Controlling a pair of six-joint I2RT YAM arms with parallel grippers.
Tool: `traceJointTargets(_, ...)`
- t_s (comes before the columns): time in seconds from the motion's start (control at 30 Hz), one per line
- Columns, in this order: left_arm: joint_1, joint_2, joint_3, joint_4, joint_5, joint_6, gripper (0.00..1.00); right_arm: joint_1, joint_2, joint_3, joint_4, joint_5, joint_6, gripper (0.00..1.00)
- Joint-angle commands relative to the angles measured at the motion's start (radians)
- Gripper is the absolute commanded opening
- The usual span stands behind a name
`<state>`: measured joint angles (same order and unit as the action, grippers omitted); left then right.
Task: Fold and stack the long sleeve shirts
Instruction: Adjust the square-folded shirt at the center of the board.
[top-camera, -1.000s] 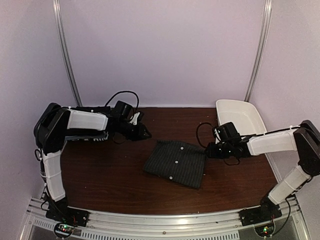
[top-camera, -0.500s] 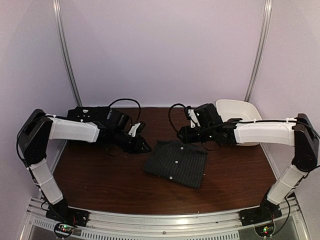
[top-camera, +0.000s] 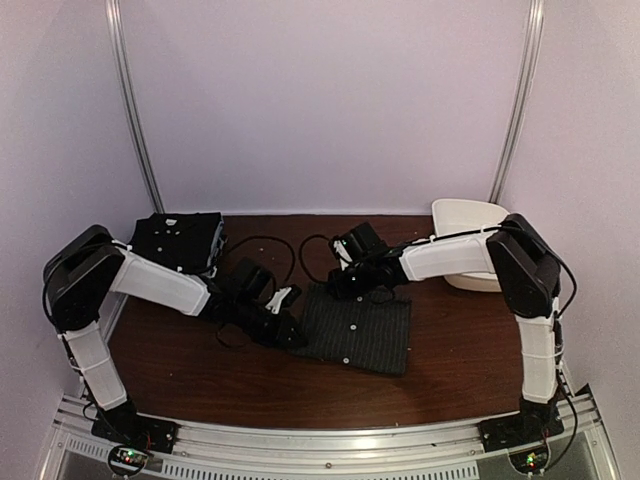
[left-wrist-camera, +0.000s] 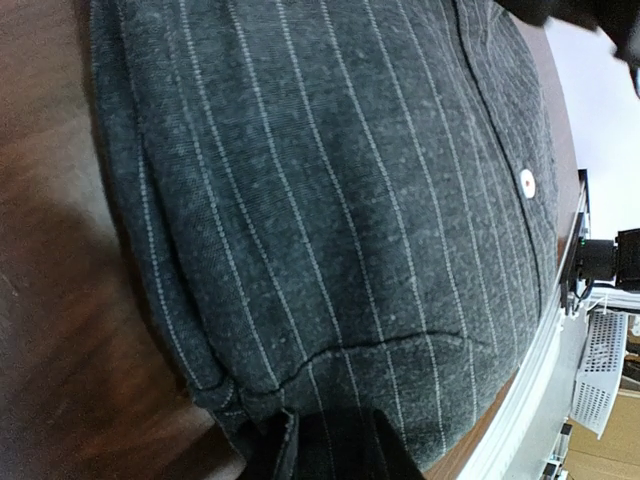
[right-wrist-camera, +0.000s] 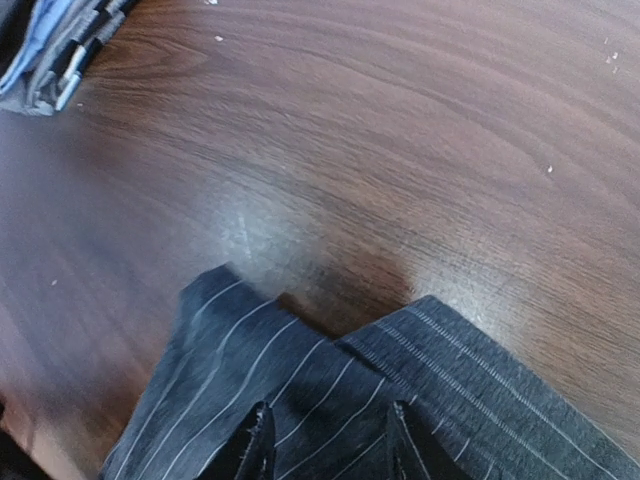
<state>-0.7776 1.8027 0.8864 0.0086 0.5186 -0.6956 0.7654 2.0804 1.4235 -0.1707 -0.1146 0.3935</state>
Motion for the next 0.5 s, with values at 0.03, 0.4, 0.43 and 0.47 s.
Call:
traceJointTargets(0.03, -0.058, 0.006, -0.031, 0.057, -0.005, -0.049, 0.23, -0.022, 0.092, 0.097, -0.059, -0.007, -0.018, 0.41)
traceJointTargets(0.4, -0.103, -0.155, -0.037, -0.049, -0.134, -0.146, 0.23, 0.005, -0.020, 0.074, -0.096, -0.034, -0.048, 0.47)
traceJointTargets(0.43, -0.103, -0.166, -0.018, -0.074, -0.162, -0.145, 0.23, 0.004, -0.045, 0.076, -0.109, -0.022, -0.059, 0.48)
traceJointTargets(0.47, -0.103, -0.172, 0.006, -0.099, -0.188, -0.143, 0.23, 0.003, -0.072, 0.076, -0.119, -0.016, -0.064, 0.50)
